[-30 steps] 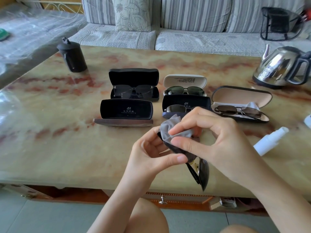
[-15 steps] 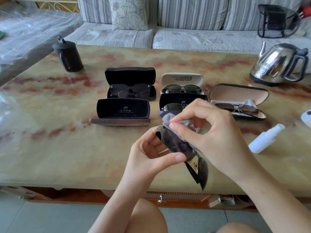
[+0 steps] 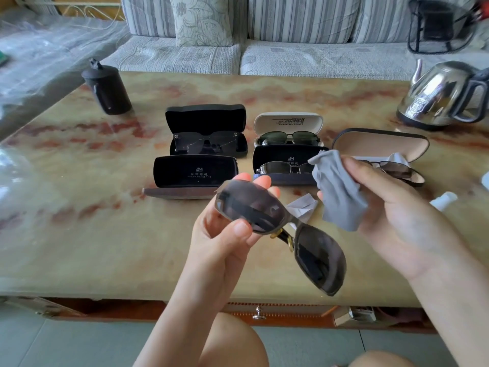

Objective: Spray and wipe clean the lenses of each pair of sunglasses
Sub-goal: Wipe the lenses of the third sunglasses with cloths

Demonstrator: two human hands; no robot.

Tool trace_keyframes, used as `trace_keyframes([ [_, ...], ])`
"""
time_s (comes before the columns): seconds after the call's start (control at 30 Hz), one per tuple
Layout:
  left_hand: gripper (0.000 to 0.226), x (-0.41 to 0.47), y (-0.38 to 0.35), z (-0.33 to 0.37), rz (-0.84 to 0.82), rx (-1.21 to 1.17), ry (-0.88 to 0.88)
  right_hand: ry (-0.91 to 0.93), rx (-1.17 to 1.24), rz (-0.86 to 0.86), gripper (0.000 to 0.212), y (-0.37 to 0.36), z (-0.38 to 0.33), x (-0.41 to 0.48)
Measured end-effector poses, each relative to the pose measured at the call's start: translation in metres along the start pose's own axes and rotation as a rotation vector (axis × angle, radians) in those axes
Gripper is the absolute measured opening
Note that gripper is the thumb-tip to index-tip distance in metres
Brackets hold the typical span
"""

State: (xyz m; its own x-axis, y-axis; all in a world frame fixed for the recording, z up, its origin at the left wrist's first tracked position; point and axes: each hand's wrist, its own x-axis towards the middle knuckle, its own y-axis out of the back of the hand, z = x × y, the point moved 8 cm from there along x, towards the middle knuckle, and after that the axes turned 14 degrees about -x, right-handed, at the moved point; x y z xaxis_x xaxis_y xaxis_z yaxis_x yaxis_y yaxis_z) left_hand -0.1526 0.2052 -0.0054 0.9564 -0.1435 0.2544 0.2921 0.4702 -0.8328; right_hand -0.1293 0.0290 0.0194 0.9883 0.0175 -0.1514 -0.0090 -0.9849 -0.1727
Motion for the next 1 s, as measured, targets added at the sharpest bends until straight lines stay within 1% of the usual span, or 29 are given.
trace_keyframes([
  [0.07, 0.054, 0.001, -0.001, 0.000, -0.002, -0.010, 0.002, 0.035, 0.004, -0.007, 0.030, -0.002, -0.005, -0.001],
  [0.13, 0.054, 0.001, 0.000, -0.001, -0.003, -0.002, 0.006, 0.104, -0.032, -0.027, 0.025, -0.007, -0.013, -0.004],
  [0.23, 0.055, 0.000, 0.001, -0.001, 0.004, 0.056, 0.012, 0.252, -0.194, -0.043, 0.020, -0.019, -0.031, -0.012],
  [0.3, 0.056, 0.001, 0.003, -0.004, 0.023, 0.113, 0.018, 0.431, -0.436, -0.040, 0.012, -0.033, -0.047, -0.020],
  [0.37, 0.054, 0.001, 0.005, -0.006, 0.040, 0.149, 0.017, 0.648, -0.775, -0.068, 0.005, -0.057, -0.057, -0.031],
  [0.43, 0.051, 0.002, 0.003, -0.006, 0.032, 0.167, 0.009, 0.771, -1.004, -0.127, 0.004, -0.082, -0.054, -0.039],
  [0.5, 0.051, 0.002, 0.003, -0.007, 0.029, 0.184, 0.010, 0.791, -1.100, -0.138, 0.005, -0.092, -0.049, -0.036],
  [0.6, 0.060, 0.001, 0.003, -0.007, 0.041, 0.223, 0.019, 0.788, -1.137, -0.045, 0.004, -0.084, -0.052, -0.028],
  [0.67, 0.058, 0.000, 0.001, -0.009, 0.026, 0.231, 0.023, 0.763, -1.114, -0.085, 0.003, -0.084, -0.051, -0.030],
  [0.73, 0.053, 0.001, 0.001, -0.008, 0.033, 0.226, 0.014, 0.780, -1.127, -0.134, 0.004, -0.090, -0.049, -0.034],
  [0.83, 0.056, 0.001, 0.000, -0.010, 0.022, 0.229, 0.024, 0.792, -1.168, -0.070, 0.006, -0.085, -0.050, -0.030],
  [0.97, 0.060, -0.001, 0.003, -0.011, 0.030, 0.239, 0.032, 0.836, -1.156, -0.112, 0.006, -0.086, -0.048, -0.031],
  [1.0, 0.061, -0.001, 0.004, -0.012, 0.037, 0.239, 0.033, 0.855, -1.172, -0.093, 0.006, -0.085, -0.048, -0.032],
])
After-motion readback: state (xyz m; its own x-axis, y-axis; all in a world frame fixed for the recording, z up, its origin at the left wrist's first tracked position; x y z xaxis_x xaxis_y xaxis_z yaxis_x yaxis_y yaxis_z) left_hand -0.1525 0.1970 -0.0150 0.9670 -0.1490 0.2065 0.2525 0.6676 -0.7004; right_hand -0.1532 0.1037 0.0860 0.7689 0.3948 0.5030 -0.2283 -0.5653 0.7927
